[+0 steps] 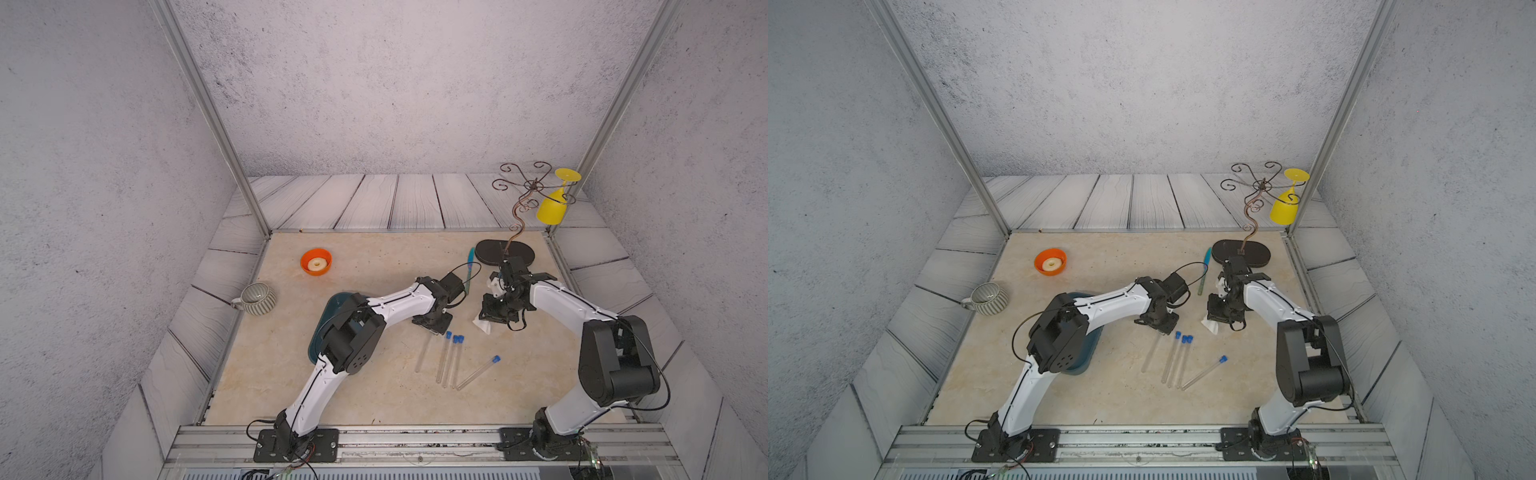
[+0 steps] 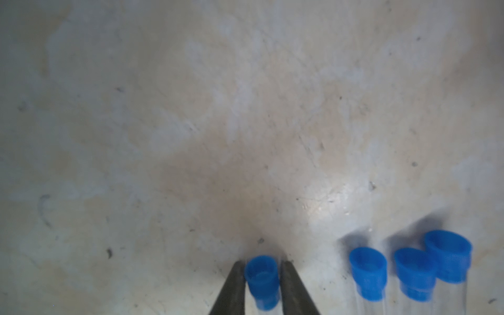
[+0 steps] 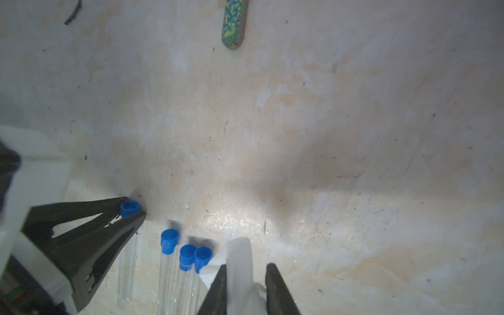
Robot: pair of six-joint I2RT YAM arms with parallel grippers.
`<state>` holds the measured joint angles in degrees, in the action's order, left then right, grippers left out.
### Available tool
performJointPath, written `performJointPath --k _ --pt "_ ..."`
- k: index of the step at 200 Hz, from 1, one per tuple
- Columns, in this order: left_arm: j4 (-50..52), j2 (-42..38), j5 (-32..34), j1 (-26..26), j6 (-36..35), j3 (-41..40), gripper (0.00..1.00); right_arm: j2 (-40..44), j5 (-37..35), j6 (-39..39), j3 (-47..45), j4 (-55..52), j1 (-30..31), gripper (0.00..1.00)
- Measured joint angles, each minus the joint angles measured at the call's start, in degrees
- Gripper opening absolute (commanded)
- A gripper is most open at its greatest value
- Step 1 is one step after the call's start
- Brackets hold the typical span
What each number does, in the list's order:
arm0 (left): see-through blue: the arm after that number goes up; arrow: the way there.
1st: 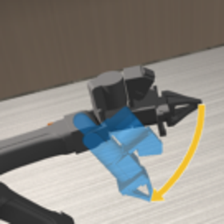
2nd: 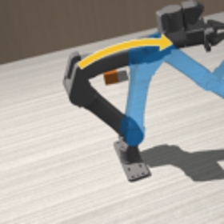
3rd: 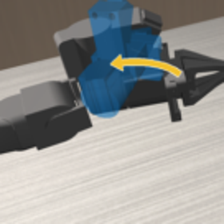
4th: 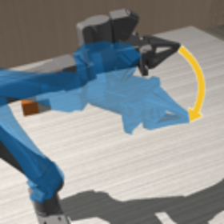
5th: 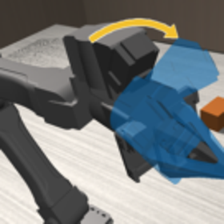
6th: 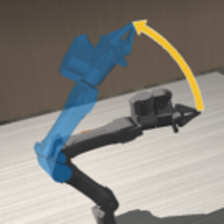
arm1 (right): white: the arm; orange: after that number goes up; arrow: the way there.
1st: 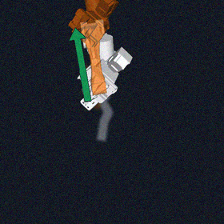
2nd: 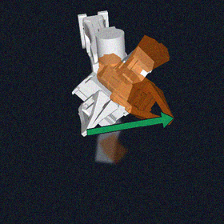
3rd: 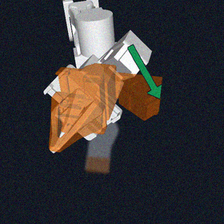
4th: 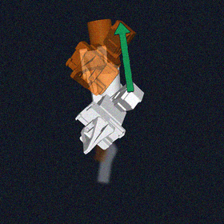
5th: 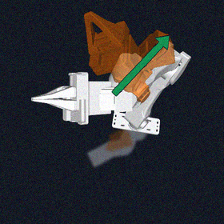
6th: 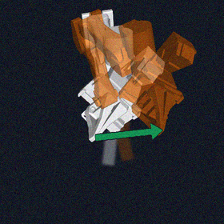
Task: Wipe the exteriors of test tubes
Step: Pick up the test tube at the center of the board.
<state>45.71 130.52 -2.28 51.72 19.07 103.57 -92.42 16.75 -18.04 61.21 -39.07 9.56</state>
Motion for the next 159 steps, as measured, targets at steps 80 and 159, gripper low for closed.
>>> performJointPath --k 80,159 --pt "-0.8 -1.0 -6.1 -3.3 2.3 -1.2 0.19 0.0 4.7 -0.1 -0.5 2.8 0.0 0.26" --pt "-1.9 -14.9 -13.7 -15.1 11.8 -4.0 0.19 0.0 17.0 -3.3 3.0 6.0 8.0 0.26"
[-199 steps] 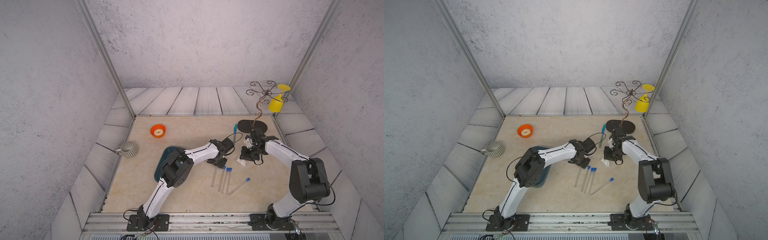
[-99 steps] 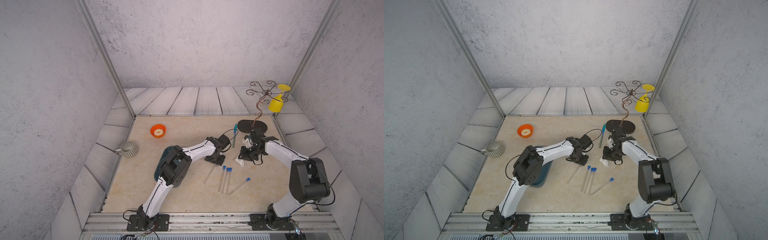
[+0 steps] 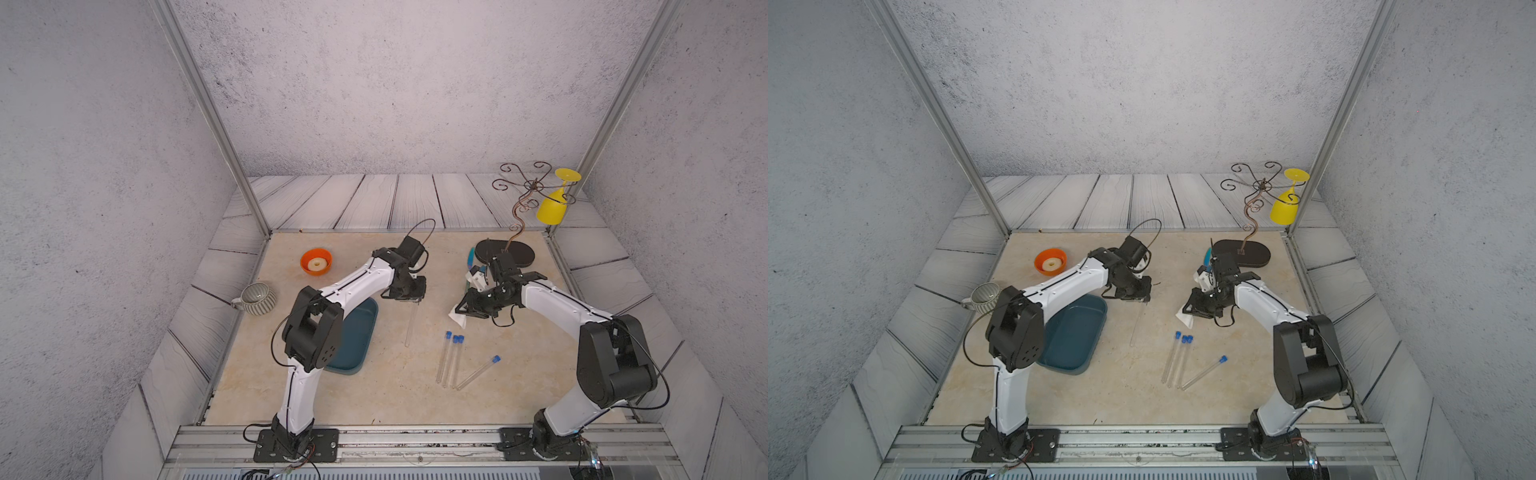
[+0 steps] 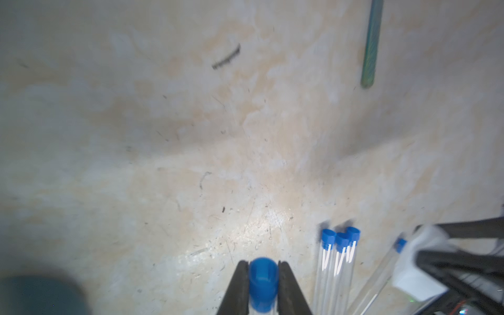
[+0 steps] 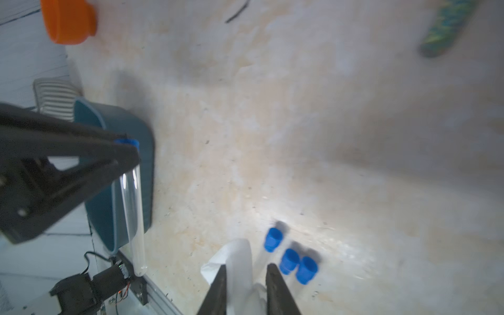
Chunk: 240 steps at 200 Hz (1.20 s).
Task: Wipe the exteriors of test tubes
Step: Pick up the test tube at the center of the board, then wipe the dirt from the test tube.
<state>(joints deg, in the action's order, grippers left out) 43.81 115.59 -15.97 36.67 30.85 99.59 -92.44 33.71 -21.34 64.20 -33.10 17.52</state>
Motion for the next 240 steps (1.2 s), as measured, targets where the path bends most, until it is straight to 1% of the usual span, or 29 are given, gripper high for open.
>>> performJointPath --k 22,36,60,89,160,208,240 --pt "-1.9 -4.3 -1.8 -3.4 4.6 0.0 0.19 -0.9 2.7 -1.5 4.1 0.6 4.3 0.26" --pt "-3.0 -6.1 -2.3 -4.5 7.1 0.0 0.19 -2.6 4.7 -2.7 6.4 1.3 5.9 0.26" --pt "-4.7 -8.2 -2.5 -4.9 11.5 0.0 0.19 -5.4 7.7 -5.9 9.0 3.1 6.1 0.24" --pt "-7.3 -9.4 -2.3 -4.9 15.7 -0.2 0.19 -5.2 10.7 -9.4 9.7 6.3 6.0 0.24" --pt "-8.1 -9.5 -1.8 -5.1 18.1 -0.2 0.18 -0.2 13.2 -11.1 10.3 8.8 6.5 0.24" --pt "-8.1 -9.5 -2.7 -5.1 18.6 -0.2 0.18 0.0 13.3 -11.0 10.9 8.9 7.5 0.25" --pt "-8.2 -9.5 -3.0 -5.1 18.7 -0.4 0.18 -0.1 13.3 -10.2 13.7 8.5 8.3 0.25"
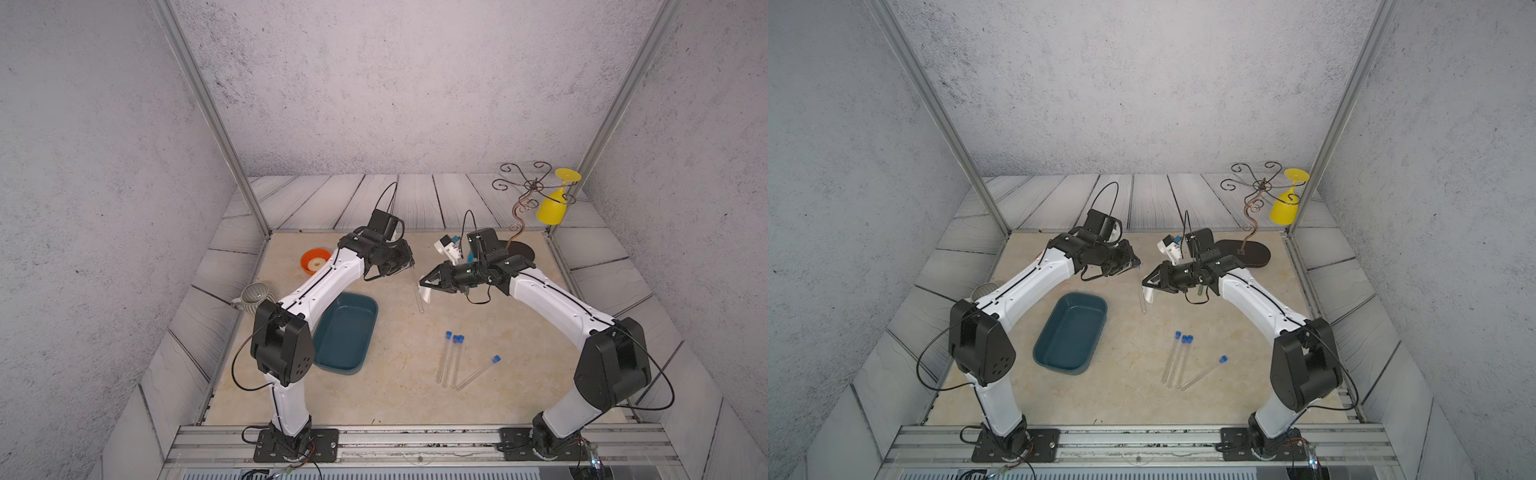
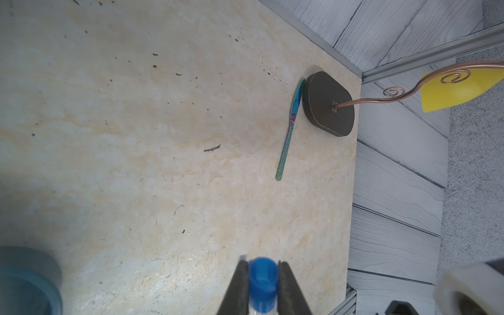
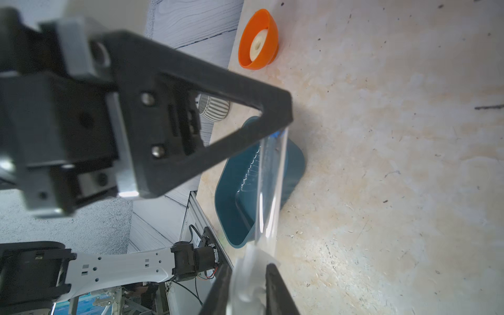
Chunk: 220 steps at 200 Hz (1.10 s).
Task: Wipe the exteriors of test tubes
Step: Wipe the dirt from the test tube.
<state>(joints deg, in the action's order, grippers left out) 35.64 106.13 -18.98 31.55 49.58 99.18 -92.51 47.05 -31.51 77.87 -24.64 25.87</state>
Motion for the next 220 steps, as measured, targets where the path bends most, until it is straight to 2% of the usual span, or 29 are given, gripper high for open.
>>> performJointPath --k 47,103,220 --pt "-0.2 0.0 -0.4 0.0 0.1 -0.8 0.18 0.0 -0.5 2.8 2.6 -2.3 1.0 0.24" --pt "-0.9 -0.8 -1.9 0.0 1.1 -1.6 0.18 -3.2 -5.7 7.8 3.7 -7.6 1.2 0.24" --pt "-3.2 -2.6 -5.0 0.0 4.3 -4.6 0.18 -8.1 -6.2 8.0 9.9 -5.5 1.1 0.23"
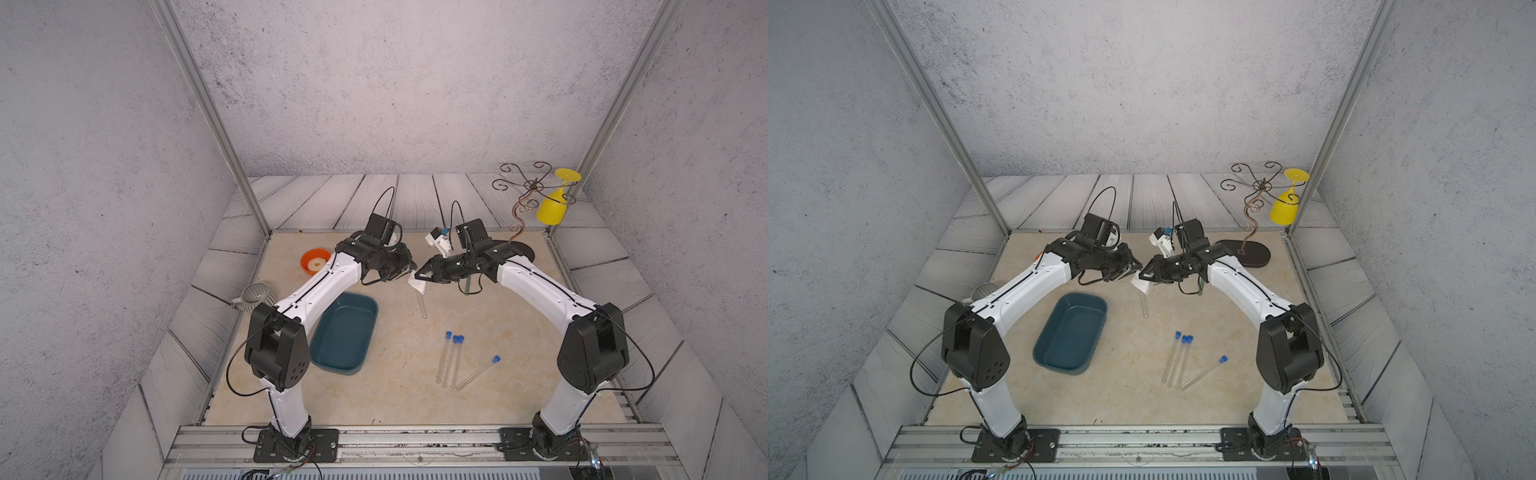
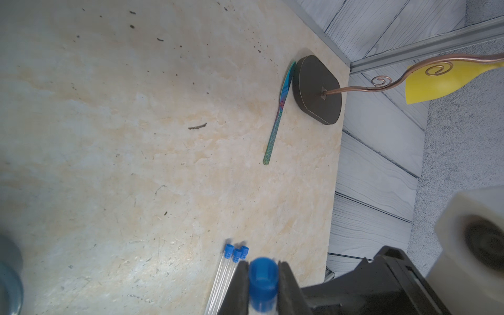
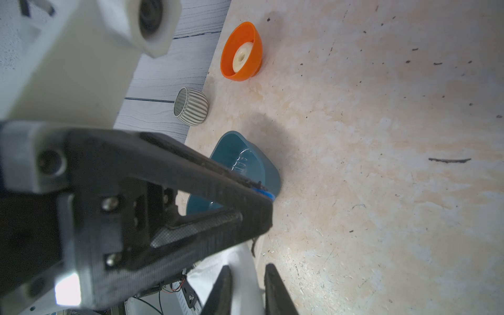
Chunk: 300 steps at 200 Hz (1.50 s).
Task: Wipe the exteriors of test tubes
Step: Wipe the dirt from the test tube.
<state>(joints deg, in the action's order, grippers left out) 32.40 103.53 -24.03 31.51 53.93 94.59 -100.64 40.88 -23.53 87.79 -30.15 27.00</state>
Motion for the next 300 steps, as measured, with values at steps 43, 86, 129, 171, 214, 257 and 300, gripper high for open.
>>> performJointPath --k 43,86,129,171,214,257,300 --pt "-1.0 0.0 -0.7 0.0 0.6 0.0 0.18 -1.2 0.0 0.4 1.0 0.2 0.0 0.23" --pt "-1.0 0.0 -0.9 0.0 0.6 0.0 0.18 -1.0 0.0 1.4 0.0 0.2 0.0 0.23" --pt "-0.5 0.3 -1.1 0.0 0.5 0.5 0.18 0.1 1.2 1.8 -5.4 1.0 0.4 0.23" --pt "-0.7 0.7 -2.0 0.0 0.5 1.6 0.13 2.8 1.2 1.8 -7.4 0.7 0.5 0.2" --pt "-0.8 0.8 -2.3 0.0 0.1 1.7 0.15 3.0 1.2 2.0 -7.4 0.7 0.5 0.19" --pt "0.1 0.8 -2.2 0.0 -0.6 1.9 0.23 3.0 1.7 2.6 -7.4 0.2 0.5 0.17" --pt "0.7 0.8 -1.5 -0.3 -1.4 2.1 0.4 3.0 1.7 2.8 -7.4 -1.3 0.4 0.17"
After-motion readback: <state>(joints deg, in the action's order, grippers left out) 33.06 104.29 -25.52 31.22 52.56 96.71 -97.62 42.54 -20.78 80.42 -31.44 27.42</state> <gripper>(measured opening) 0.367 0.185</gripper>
